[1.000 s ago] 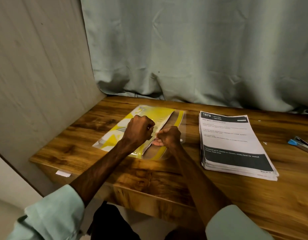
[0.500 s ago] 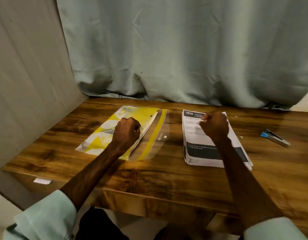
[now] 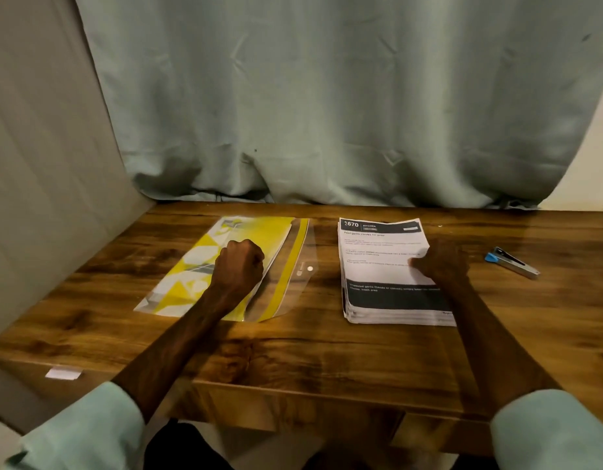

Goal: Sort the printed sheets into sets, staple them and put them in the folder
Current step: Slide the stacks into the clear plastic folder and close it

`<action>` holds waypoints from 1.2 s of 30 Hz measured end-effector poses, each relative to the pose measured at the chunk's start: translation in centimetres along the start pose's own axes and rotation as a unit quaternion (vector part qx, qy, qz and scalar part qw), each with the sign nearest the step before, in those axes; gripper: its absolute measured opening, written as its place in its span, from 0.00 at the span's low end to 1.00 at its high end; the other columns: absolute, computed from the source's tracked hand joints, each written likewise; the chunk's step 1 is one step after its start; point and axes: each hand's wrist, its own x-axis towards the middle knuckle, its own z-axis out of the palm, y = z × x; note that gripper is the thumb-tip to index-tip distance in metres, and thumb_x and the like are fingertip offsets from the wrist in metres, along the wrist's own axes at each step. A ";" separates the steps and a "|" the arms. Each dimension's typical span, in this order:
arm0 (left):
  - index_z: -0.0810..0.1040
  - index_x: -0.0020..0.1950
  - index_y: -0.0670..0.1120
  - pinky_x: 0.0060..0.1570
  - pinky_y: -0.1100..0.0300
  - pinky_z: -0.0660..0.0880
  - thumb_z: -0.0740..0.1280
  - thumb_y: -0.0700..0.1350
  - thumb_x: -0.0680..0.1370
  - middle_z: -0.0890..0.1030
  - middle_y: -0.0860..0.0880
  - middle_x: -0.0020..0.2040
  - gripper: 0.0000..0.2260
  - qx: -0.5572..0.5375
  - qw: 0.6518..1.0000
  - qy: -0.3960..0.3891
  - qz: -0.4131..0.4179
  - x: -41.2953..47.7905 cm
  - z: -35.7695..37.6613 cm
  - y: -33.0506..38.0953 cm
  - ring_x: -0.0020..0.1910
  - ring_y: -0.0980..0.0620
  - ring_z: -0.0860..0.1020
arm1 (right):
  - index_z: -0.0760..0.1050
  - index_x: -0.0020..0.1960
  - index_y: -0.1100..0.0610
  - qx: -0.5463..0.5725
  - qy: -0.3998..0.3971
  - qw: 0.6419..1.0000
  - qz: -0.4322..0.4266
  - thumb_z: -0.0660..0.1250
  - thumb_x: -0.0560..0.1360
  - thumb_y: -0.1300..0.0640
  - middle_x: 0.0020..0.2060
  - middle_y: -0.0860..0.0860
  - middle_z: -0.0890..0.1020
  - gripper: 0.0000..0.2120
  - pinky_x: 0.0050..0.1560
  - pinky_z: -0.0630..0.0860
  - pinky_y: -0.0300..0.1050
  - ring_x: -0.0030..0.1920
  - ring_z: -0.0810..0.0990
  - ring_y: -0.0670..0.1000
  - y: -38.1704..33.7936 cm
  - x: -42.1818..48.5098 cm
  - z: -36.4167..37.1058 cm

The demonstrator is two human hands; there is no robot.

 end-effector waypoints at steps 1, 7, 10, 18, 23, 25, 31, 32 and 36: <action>0.88 0.49 0.46 0.43 0.49 0.83 0.71 0.37 0.72 0.87 0.45 0.45 0.10 0.001 1.000 0.002 -0.001 0.0 0.0 0.0 0.43 0.42 0.84 | 0.74 0.66 0.59 -0.004 0.010 1.000 -0.003 0.79 0.69 0.46 0.63 0.60 0.78 0.31 0.61 0.75 0.58 0.63 0.76 0.63 -0.1 -0.3 -0.3; 0.88 0.48 0.46 0.43 0.49 0.83 0.70 0.37 0.71 0.87 0.44 0.44 0.10 -0.001 1.000 -0.010 -0.003 0.0 0.6 -0.2 0.42 0.41 0.85 | 0.77 0.60 0.62 -0.005 0.063 0.998 -0.007 0.75 0.75 0.58 0.55 0.60 0.81 0.17 0.52 0.78 0.52 0.56 0.80 0.61 -0.7 -1.8 -0.9; 0.88 0.47 0.45 0.42 0.50 0.83 0.71 0.36 0.71 0.87 0.44 0.43 0.09 0.000 1.000 -0.005 0.009 0.0 0.7 -0.1 0.41 0.41 0.85 | 0.77 0.60 0.61 0.024 0.082 0.996 -0.008 0.73 0.76 0.61 0.55 0.59 0.81 0.14 0.52 0.79 0.52 0.55 0.80 0.60 -0.7 -2.1 -0.8; 0.88 0.47 0.44 0.42 0.49 0.83 0.73 0.36 0.71 0.87 0.45 0.43 0.08 -0.009 1.000 0.004 0.011 0.1 0.6 -0.1 0.41 0.43 0.85 | 0.72 0.61 0.60 0.127 0.129 0.982 -0.060 0.68 0.79 0.60 0.53 0.59 0.80 0.12 0.49 0.78 0.52 0.53 0.81 0.61 -0.6 -3.5 -0.8; 0.88 0.47 0.44 0.42 0.49 0.83 0.73 0.35 0.71 0.87 0.45 0.43 0.08 -0.014 1.000 0.007 0.009 -0.1 0.4 0.2 0.41 0.43 0.85 | 0.69 0.66 0.62 0.165 0.087 0.981 -0.058 0.71 0.77 0.59 0.57 0.60 0.79 0.20 0.48 0.73 0.49 0.56 0.80 0.61 -0.3 -3.4 -1.4; 0.88 0.48 0.43 0.43 0.49 0.83 0.74 0.35 0.71 0.87 0.44 0.43 0.08 -0.017 1.000 0.007 0.011 -0.1 0.2 0.3 0.41 0.43 0.85 | 0.72 0.66 0.61 0.190 0.051 0.980 -0.033 0.76 0.73 0.57 0.61 0.59 0.80 0.25 0.48 0.74 0.48 0.58 0.80 0.61 -0.1 -3.0 -1.8; 0.88 0.49 0.44 0.42 0.50 0.83 0.74 0.36 0.71 0.87 0.45 0.44 0.08 -0.020 1.000 0.016 0.009 0.0 -0.2 0.1 0.41 0.44 0.85 | 0.78 0.61 0.64 0.258 -0.051 0.965 0.001 0.74 0.75 0.60 0.62 0.61 0.81 0.16 0.49 0.73 0.49 0.59 0.80 0.62 0.0 -2.7 -3.7; 0.88 0.49 0.44 0.42 0.49 0.83 0.74 0.36 0.71 0.87 0.45 0.44 0.08 -0.020 1.000 0.016 0.007 0.0 -0.1 0.0 0.41 0.44 0.85 | 0.78 0.63 0.64 0.263 -0.061 0.963 -0.003 0.73 0.77 0.59 0.63 0.61 0.80 0.17 0.50 0.73 0.49 0.60 0.80 0.62 -0.1 -3.0 -4.1; 0.88 0.49 0.44 0.42 0.49 0.83 0.75 0.37 0.71 0.87 0.46 0.43 0.09 -0.022 1.000 0.013 0.002 0.0 -0.2 0.2 0.41 0.44 0.84 | 0.76 0.66 0.61 0.304 -0.077 0.949 -0.025 0.70 0.78 0.58 0.64 0.58 0.80 0.18 0.53 0.77 0.51 0.59 0.80 0.60 -0.9 -4.1 -5.4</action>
